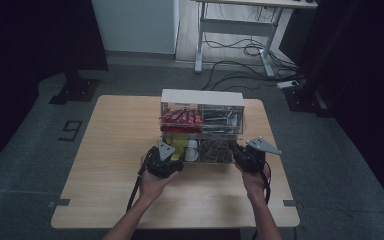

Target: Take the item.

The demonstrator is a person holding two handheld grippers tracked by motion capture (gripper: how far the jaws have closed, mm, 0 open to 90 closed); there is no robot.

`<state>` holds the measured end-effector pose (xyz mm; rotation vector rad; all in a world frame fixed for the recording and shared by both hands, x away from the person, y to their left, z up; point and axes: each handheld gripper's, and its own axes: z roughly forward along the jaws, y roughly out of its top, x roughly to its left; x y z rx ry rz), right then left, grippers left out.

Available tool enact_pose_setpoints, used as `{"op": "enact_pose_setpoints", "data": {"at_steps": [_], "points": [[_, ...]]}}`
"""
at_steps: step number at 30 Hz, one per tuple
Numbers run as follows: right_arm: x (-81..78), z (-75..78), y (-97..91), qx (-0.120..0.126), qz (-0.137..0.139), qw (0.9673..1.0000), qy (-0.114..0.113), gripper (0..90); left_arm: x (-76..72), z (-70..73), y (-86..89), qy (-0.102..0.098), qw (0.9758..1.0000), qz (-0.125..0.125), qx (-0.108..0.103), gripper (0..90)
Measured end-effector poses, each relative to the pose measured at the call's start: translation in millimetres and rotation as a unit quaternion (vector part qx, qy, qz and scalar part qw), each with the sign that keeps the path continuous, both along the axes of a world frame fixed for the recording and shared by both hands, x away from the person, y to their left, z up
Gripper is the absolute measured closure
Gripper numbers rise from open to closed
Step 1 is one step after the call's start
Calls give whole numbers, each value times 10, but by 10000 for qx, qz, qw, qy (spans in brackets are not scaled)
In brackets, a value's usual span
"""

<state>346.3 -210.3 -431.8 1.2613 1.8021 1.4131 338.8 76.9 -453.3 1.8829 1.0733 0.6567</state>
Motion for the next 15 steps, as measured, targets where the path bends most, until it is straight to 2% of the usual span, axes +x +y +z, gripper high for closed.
{"op": "enact_pose_setpoints", "data": {"at_steps": [15], "points": [[-5, 2, -12, -6, -31, 10000, 4, 885, -50, 82, 139, -4, 10000, 30, -92, 383]]}}
